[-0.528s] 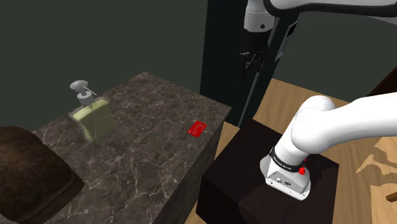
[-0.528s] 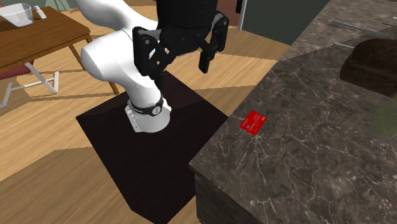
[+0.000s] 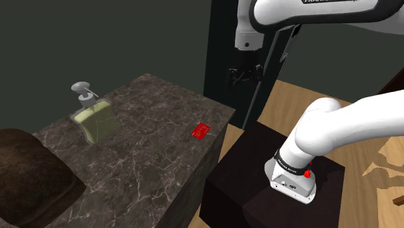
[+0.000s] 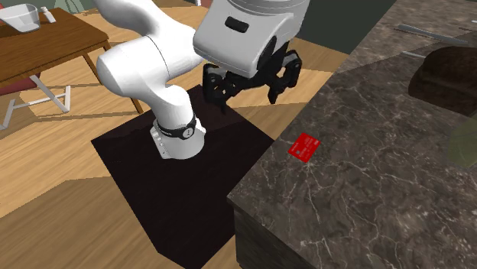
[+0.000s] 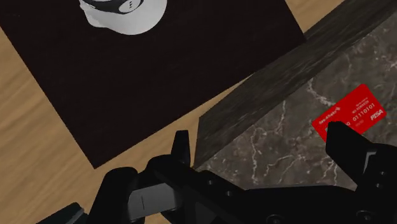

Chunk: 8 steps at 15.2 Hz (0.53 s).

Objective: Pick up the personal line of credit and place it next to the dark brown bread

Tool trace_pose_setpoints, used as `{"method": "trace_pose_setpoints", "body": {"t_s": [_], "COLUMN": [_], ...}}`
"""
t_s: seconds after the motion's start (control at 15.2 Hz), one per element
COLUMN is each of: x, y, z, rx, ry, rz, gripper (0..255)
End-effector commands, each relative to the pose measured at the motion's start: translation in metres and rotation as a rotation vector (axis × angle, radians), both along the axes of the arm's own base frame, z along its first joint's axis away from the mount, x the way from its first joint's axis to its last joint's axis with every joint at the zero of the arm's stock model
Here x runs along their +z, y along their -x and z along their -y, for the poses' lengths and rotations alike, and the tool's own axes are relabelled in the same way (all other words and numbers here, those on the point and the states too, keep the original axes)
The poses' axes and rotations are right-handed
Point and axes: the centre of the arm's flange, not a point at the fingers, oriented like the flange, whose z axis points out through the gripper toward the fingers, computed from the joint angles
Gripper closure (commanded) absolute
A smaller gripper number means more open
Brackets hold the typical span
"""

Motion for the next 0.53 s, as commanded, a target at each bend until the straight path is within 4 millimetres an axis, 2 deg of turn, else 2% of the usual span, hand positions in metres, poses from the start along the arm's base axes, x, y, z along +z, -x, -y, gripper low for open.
{"method": "trace_pose_setpoints", "body": {"t_s": [0.0,0.46], "x": [-0.020,-0.085], "y": [-0.003,-0.030], "z": [-0.009,-0.045], "rx": [-0.121,-0.515], "ry": [-0.037,-0.159], "rz": [-0.027,-0.119], "gripper": [0,0]}}
